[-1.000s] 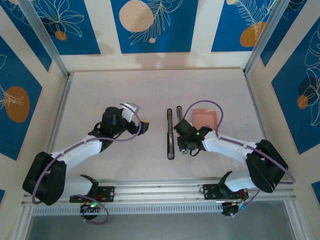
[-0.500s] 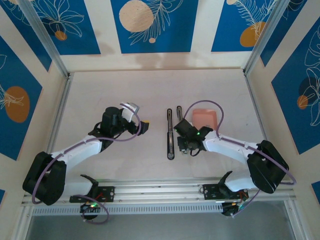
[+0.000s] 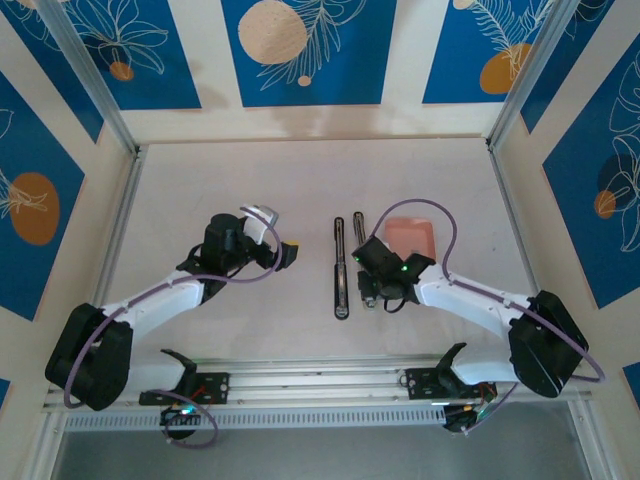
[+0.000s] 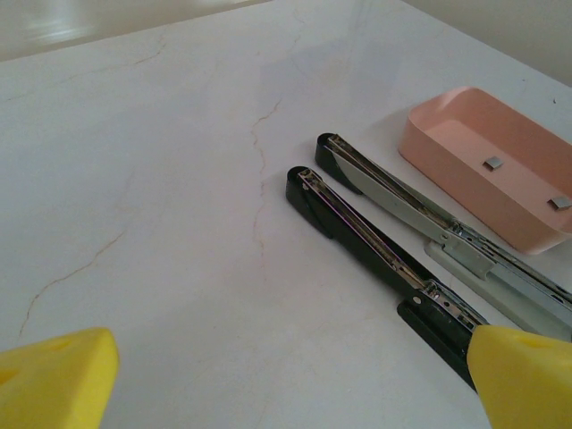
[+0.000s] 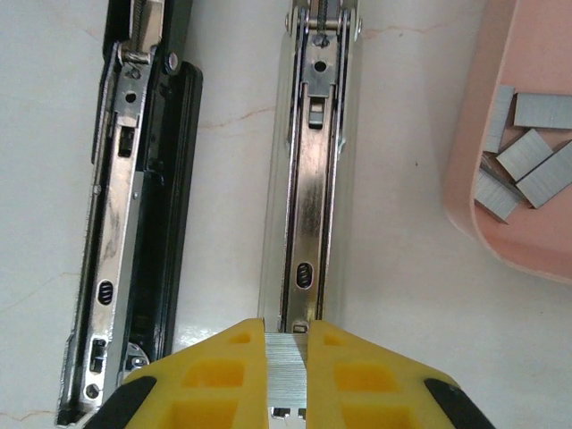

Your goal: Load the staples into the stapler

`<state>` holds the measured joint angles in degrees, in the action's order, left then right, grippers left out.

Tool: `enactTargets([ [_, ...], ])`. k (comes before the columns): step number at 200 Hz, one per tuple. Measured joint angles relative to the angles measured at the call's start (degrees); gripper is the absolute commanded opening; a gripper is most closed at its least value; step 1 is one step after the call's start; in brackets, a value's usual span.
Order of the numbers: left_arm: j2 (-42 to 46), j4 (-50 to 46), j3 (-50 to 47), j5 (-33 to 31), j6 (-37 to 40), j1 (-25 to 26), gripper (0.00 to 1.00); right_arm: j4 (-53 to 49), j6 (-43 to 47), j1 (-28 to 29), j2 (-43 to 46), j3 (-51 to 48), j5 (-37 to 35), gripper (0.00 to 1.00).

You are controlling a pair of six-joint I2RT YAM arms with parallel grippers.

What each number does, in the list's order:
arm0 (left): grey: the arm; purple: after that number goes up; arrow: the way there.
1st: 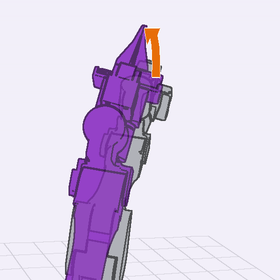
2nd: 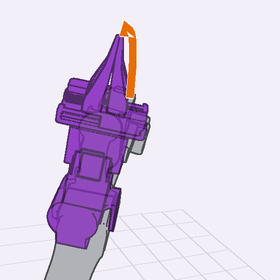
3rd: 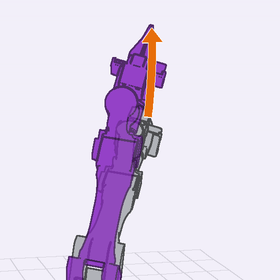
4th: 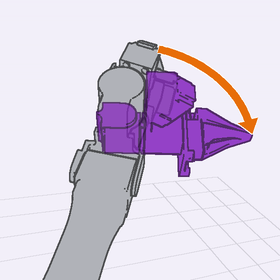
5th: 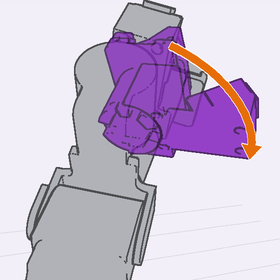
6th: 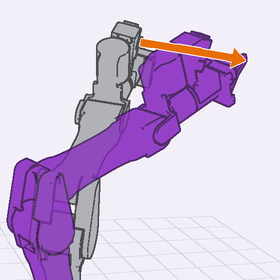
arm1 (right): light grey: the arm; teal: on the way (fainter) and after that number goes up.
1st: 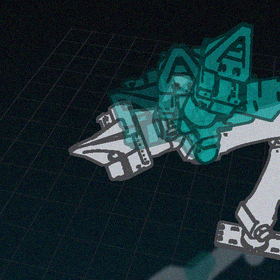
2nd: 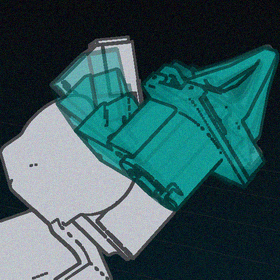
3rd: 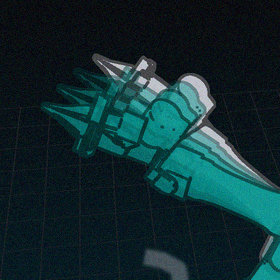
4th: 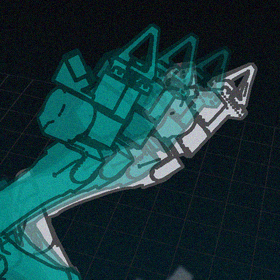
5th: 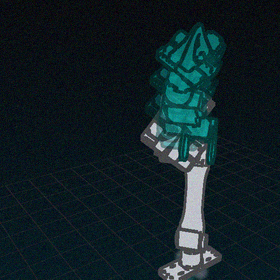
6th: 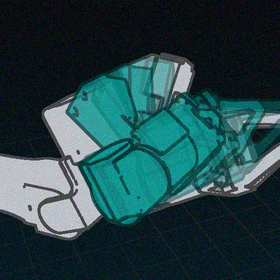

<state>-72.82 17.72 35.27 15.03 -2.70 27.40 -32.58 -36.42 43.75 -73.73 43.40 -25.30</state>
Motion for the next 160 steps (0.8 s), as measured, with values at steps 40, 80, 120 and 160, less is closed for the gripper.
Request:
enactTargets([
  [40, 0.0, 0.09, -0.02, 0.0, 0.0, 0.0, 1.0, 0.0, 0.02, 0.0, -1.4, -0.02, 0.0, 0.15],
  [80, 0.0, 0.11, -0.04, 0.0, 0.0, 0.0, 1.0, 0.04, -0.17, 0.0, -1.51, -0.02, 0.07, 0.15],
  [120, 0.0, 0.11, -0.04, 0.0, 0.0, 0.0, 1.0, 0.02, -0.17, 0.0, -1.51, -0.04, 0.07, 0.14],
  [160, 0.0, 0.11, -0.04, 0.0, 0.0, 0.0, 1.0, 0.0, -0.2, 0.02, -1.73, -0.13, 0.09, 0.14],
])
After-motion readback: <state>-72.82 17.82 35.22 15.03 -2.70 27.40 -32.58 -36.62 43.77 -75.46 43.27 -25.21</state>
